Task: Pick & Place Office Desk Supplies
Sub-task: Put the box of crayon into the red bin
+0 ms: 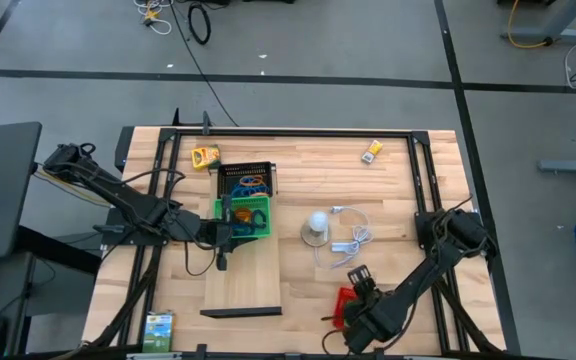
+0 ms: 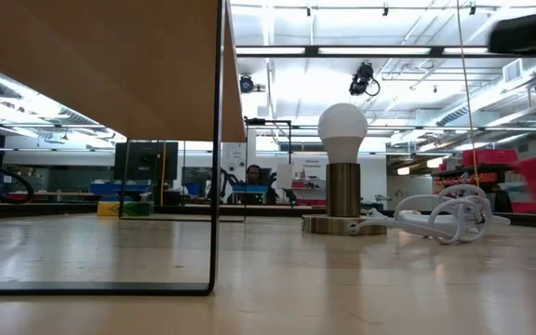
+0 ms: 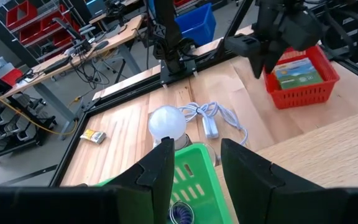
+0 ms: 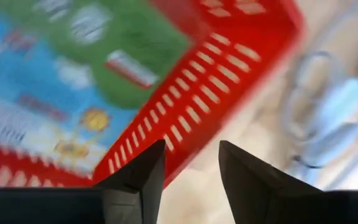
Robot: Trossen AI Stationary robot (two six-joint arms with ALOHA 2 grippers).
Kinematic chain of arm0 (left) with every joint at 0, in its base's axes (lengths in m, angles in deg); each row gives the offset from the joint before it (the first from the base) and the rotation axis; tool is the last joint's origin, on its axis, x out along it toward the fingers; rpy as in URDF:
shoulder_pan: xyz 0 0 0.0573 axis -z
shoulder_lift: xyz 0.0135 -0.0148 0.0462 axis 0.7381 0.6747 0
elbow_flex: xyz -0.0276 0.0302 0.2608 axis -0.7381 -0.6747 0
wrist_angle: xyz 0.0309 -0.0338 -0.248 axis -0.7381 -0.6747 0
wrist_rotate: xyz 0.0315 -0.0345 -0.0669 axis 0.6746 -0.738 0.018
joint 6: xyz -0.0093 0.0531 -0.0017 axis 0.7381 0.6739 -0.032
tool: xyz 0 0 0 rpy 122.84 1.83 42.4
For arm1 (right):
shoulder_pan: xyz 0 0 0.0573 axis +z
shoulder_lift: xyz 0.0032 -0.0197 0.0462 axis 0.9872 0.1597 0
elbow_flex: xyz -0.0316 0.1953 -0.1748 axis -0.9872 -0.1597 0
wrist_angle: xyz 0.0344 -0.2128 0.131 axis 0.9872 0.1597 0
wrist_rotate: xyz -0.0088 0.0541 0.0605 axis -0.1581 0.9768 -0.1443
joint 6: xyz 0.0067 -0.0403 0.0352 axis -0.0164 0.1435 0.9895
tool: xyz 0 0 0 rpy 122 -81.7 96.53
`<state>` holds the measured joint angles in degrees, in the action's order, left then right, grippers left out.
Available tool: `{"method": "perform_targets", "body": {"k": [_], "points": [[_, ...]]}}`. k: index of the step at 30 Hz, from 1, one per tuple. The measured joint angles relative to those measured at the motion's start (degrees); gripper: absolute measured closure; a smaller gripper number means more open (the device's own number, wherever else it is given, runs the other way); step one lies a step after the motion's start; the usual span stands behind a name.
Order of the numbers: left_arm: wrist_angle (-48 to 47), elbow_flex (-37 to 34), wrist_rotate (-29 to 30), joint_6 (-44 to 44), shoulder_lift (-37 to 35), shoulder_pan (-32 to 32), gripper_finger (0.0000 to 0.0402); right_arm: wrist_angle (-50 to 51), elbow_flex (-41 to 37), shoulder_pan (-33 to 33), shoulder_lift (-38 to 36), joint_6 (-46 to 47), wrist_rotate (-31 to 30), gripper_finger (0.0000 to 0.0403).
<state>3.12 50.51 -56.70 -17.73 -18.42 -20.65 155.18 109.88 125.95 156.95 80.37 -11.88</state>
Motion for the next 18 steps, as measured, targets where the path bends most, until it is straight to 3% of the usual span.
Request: {"method": "perform_targets", "body": {"k": [8,13,18], "points": [[2.0,0.0,-0.2,1.0,0.0,0.5,0.0261,4.5,0.3,-4.5,0.0,6.9,-12.2,0.0247],[4.6,0.0,0.4,2.6,-1.0,2.8,0.0261,9.3,3.0,-6.5,0.0,14.5,-23.0,0.0249],[5.3,0.4,1.9,2.7,-5.7,7.0,0.0261,6.1,6.7,-5.6,-0.3,17.4,-33.3,0.0265]]}}
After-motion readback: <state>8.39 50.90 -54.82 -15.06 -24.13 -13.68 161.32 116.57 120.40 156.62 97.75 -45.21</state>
